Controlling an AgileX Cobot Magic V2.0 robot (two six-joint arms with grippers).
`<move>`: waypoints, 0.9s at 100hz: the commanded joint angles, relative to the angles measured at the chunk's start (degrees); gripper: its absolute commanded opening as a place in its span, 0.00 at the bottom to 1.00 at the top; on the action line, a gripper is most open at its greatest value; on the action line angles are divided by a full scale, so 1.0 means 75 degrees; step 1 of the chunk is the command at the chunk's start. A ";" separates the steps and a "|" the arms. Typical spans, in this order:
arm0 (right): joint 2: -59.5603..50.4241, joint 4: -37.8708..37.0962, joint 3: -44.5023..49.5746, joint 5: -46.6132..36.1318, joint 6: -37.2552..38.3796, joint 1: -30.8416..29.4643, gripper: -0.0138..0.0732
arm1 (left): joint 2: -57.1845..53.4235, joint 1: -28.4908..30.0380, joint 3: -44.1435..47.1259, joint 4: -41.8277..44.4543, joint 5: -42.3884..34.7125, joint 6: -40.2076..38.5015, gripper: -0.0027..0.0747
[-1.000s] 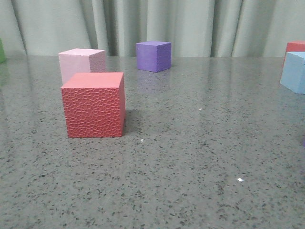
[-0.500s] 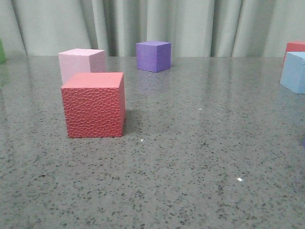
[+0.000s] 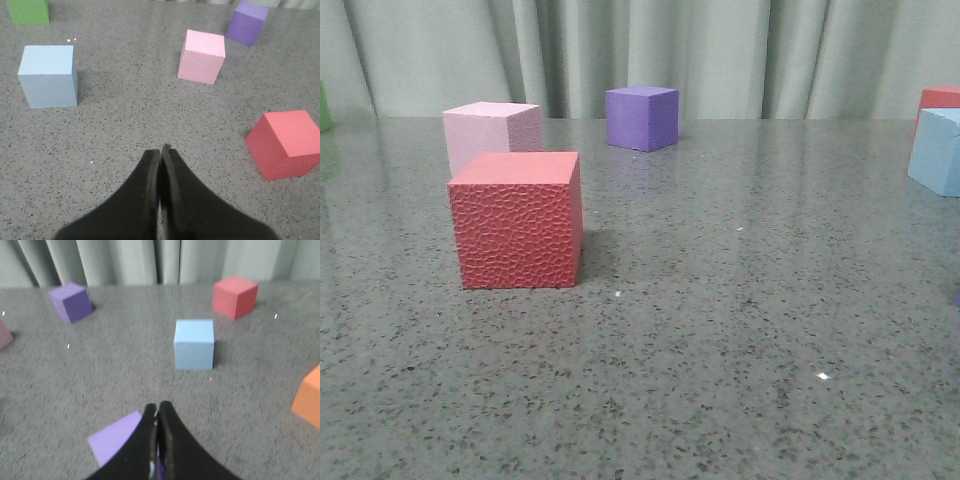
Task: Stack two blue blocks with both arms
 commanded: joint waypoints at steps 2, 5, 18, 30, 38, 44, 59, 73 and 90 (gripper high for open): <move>0.0568 0.0211 -0.0662 0.0347 -0.0012 -0.0016 0.08 | 0.0462 0.0012 -0.0597 -0.0205 -0.0114 -0.0080 0.01; 0.0664 0.0254 -0.0758 0.0472 -0.0012 -0.0016 0.08 | 0.0525 0.0012 -0.0643 -0.0278 -0.0097 -0.0080 0.01; 0.0896 0.0413 -0.0870 0.0541 -0.0012 -0.0016 0.08 | 0.0630 0.0012 -0.0697 -0.0592 -0.0096 -0.0080 0.01; 0.0922 0.0434 -0.0870 0.0485 -0.0012 -0.0016 0.08 | 0.0630 0.0012 -0.0697 -0.0595 -0.0080 -0.0080 0.01; 0.0922 0.0434 -0.0870 0.0483 -0.0012 -0.0016 0.08 | 0.0630 0.0012 -0.0697 -0.0595 -0.0012 -0.0080 0.01; 0.0922 0.0434 -0.0870 0.0491 -0.0012 -0.0016 0.08 | 0.0630 0.0012 -0.0697 -0.0595 0.0036 -0.0080 0.01; 0.0922 0.0434 -0.0870 0.0532 -0.0012 -0.0016 0.08 | 0.0630 0.0012 -0.0697 -0.0595 0.0069 -0.0080 0.01; 0.0922 0.0427 -0.0870 0.0573 -0.0019 -0.0016 0.13 | 0.0630 0.0012 -0.0697 -0.0595 0.0080 -0.0080 0.06; 0.0922 0.0427 -0.0870 0.0573 -0.0019 -0.0016 0.41 | 0.0630 0.0012 -0.0697 -0.0595 0.0080 -0.0080 0.35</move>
